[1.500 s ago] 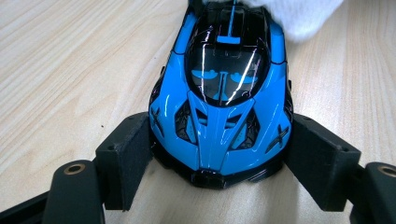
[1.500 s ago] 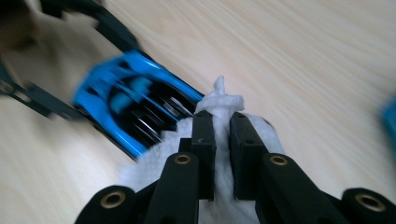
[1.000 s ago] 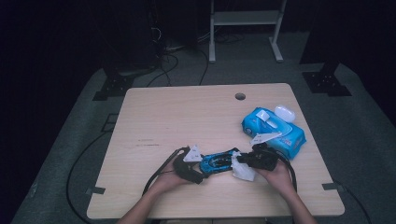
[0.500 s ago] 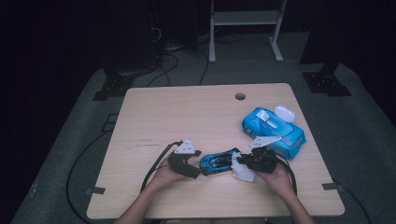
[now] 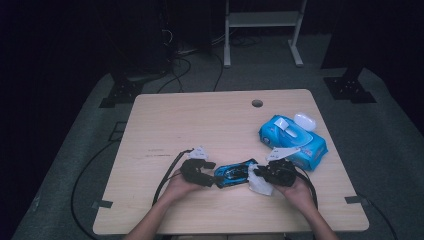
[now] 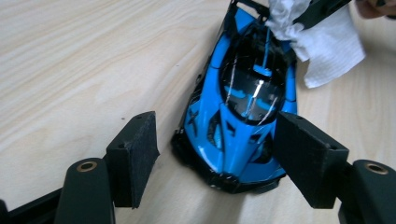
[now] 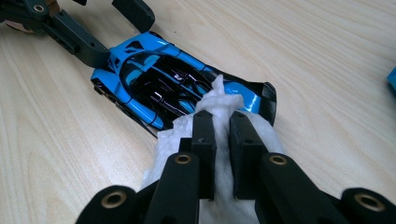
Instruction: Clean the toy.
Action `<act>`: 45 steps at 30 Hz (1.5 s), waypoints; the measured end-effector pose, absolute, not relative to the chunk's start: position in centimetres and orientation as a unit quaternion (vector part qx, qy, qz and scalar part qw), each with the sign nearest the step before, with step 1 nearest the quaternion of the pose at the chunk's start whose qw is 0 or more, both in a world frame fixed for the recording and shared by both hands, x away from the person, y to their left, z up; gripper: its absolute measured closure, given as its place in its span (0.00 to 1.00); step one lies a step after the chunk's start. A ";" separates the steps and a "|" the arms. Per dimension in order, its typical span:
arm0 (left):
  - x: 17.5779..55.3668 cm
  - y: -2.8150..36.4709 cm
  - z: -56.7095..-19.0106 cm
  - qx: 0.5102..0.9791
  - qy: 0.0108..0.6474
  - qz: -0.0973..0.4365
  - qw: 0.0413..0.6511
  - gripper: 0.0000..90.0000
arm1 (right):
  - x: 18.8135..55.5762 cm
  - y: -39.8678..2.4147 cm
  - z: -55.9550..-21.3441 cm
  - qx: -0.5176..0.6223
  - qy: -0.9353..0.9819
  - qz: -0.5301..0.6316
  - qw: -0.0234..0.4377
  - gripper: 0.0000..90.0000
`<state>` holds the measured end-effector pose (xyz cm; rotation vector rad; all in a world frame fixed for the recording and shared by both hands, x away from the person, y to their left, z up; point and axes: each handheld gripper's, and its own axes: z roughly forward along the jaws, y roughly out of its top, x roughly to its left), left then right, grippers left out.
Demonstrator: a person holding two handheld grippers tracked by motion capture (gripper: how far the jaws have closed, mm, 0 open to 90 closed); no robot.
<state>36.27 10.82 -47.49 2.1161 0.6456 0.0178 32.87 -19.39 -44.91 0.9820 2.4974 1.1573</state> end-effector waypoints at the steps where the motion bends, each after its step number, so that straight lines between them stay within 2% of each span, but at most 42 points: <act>1: 36.3 10.8 -47.5 0.854 0.263 0.005 0.448 0.34 | 32.8 -19.4 -44.9 0.333 0.849 0.394 0.110 0.91; 9: 36.1 10.8 -47.6 0.857 0.266 0.018 0.441 0.37 | 32.4 -19.4 -45.0 0.327 0.851 0.392 0.121 0.91; 19: 36.3 10.7 -47.6 0.855 0.259 -0.007 0.450 0.35 | 32.2 -19.5 -45.1 0.326 0.849 0.398 0.121 0.91; 23: 36.3 10.6 -47.7 0.857 0.265 0.001 0.442 0.39 | 32.1 -19.5 -45.1 0.320 0.851 0.397 0.127 0.91; 27: 36.3 10.6 -47.6 0.856 0.271 -0.005 0.440 0.40 | 31.8 -19.4 -45.1 0.313 0.854 0.395 0.132 0.91; 30: 36.3 10.4 -47.5 0.852 0.271 -0.027 0.447 0.36 | 31.8 -19.4 -45.1 0.312 0.855 0.393 0.133 0.91; 35: 36.0 10.0 -47.3 0.855 0.266 -0.026 0.444 0.34 | 31.8 -19.4 -45.1 0.310 0.855 0.393 0.132 0.90; 39: 36.1 10.0 -47.4 0.852 0.271 -0.034 0.446 0.34 | 32.0 -19.6 -44.7 0.317 0.856 0.393 0.111 0.90; 45: 36.0 9.6 -47.4 0.854 0.276 -0.033 0.439 0.29 | 32.1 -19.8 -44.8 0.317 0.854 0.399 0.101 0.90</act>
